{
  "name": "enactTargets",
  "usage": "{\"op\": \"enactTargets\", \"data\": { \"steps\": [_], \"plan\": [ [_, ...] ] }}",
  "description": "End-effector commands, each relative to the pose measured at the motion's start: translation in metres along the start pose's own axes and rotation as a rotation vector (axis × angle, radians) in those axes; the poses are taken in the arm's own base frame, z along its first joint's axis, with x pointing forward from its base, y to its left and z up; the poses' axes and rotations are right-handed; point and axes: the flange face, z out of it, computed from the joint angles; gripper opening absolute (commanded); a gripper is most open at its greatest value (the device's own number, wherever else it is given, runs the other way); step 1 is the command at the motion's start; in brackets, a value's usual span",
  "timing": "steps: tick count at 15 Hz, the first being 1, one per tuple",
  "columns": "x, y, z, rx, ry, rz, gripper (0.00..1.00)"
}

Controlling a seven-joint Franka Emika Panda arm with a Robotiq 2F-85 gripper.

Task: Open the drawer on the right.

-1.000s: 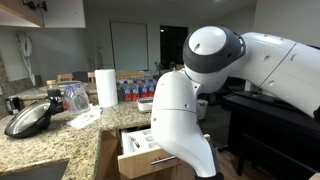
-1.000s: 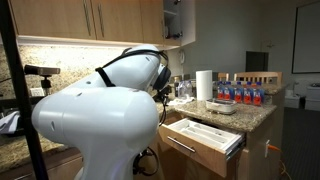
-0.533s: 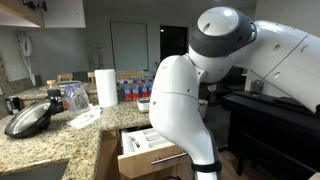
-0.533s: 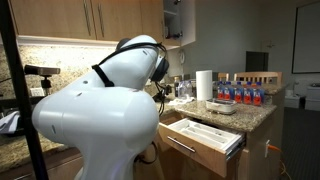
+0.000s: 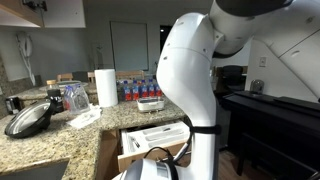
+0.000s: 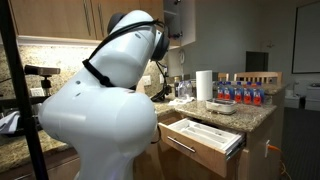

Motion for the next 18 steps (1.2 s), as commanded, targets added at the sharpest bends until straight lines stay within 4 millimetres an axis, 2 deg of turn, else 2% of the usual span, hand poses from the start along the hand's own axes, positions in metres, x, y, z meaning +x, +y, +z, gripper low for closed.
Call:
{"op": "enactTargets", "data": {
  "steps": [1, 4, 6, 10, 15, 18],
  "plan": [
    [0.017, 0.055, -0.003, 0.005, 0.029, 0.010, 1.00],
    [0.040, 0.091, 0.005, -0.006, 0.019, 0.062, 1.00],
    [0.057, 0.122, 0.017, -0.002, -0.038, 0.118, 1.00],
    [0.089, 0.192, 0.036, 0.123, -0.207, 0.253, 1.00],
    [0.111, 0.276, 0.062, 0.318, -0.403, 0.333, 1.00],
    [0.120, 0.312, 0.070, 0.450, -0.499, 0.403, 1.00]
  ]
}}
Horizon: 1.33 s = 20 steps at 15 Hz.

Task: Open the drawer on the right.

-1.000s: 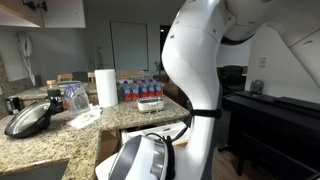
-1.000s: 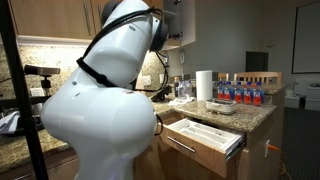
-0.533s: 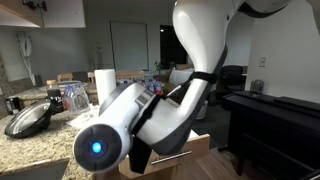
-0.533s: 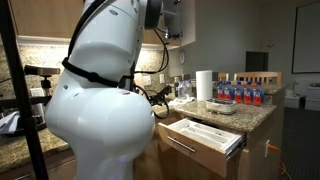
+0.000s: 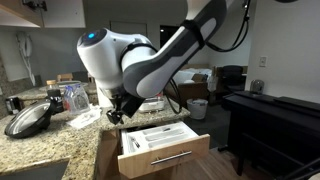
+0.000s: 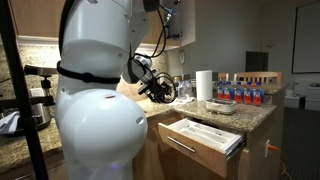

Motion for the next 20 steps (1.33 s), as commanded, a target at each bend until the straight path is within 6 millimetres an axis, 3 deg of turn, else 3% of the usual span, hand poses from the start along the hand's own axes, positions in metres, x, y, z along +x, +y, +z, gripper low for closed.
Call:
{"op": "enactTargets", "data": {
  "steps": [1, 4, 7, 14, 20],
  "plan": [
    [0.016, 0.028, -0.016, 0.151, -0.078, 0.055, 1.00],
    [0.026, 0.041, -0.033, 0.301, -0.069, 0.230, 1.00],
    [0.029, 0.063, -0.035, 0.422, -0.051, 0.424, 1.00],
    [0.002, 0.130, -0.003, 0.533, -0.097, 0.779, 1.00],
    [-0.021, 0.189, 0.021, 0.440, -0.184, 0.826, 1.00]
  ]
}}
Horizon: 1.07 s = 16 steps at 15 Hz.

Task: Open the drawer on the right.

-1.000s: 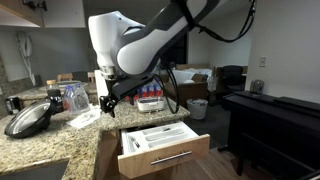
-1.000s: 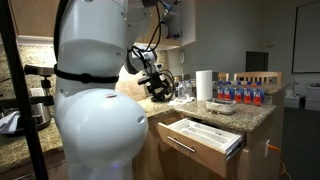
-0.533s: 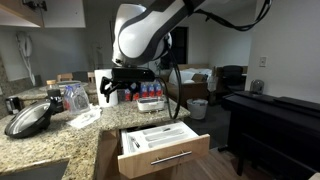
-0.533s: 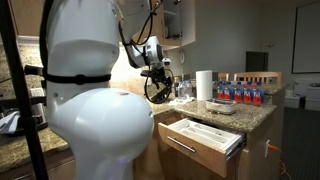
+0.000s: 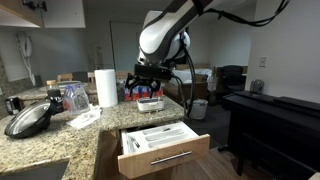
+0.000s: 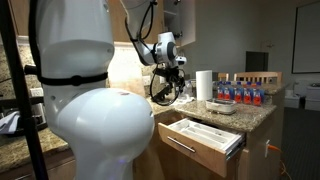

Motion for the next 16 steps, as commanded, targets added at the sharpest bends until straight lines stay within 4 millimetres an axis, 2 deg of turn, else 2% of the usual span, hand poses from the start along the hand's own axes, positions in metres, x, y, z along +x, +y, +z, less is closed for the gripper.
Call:
{"op": "enactTargets", "data": {
  "steps": [1, 6, 9, 13, 16],
  "plan": [
    [0.010, 0.035, -0.008, -0.076, -0.049, -0.003, 1.00],
    [0.024, 0.080, 0.012, -0.165, -0.134, 0.005, 1.00],
    [0.030, 0.098, 0.037, -0.208, -0.163, -0.021, 1.00],
    [0.029, 0.105, 0.076, -0.265, -0.168, -0.092, 1.00],
    [0.031, 0.099, 0.097, -0.253, -0.168, -0.137, 1.00]
  ]
}}
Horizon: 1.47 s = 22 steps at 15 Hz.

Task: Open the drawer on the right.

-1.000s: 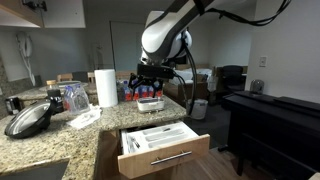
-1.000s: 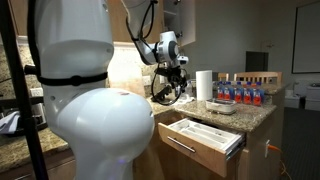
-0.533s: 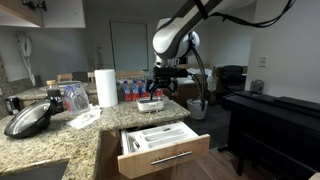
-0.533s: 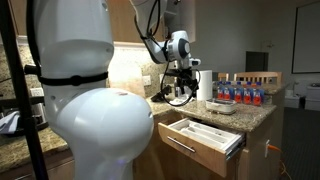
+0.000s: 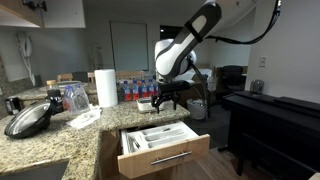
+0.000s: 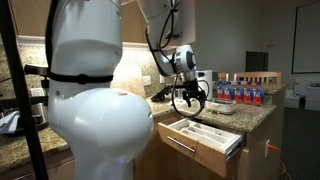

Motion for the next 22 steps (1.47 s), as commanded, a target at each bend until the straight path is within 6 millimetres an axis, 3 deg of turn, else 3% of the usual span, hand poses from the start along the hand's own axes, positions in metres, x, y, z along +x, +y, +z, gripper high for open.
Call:
{"op": "enactTargets", "data": {
  "steps": [1, 5, 15, 22],
  "plan": [
    [0.010, -0.014, 0.019, 0.031, 0.010, -0.075, 1.00],
    [0.006, -0.027, 0.049, 0.058, -0.037, -0.148, 1.00],
    [-0.016, -0.027, 0.134, 0.154, -0.229, -0.204, 1.00],
    [-0.018, -0.036, 0.167, 0.155, -0.271, -0.259, 1.00]
  ]
}}
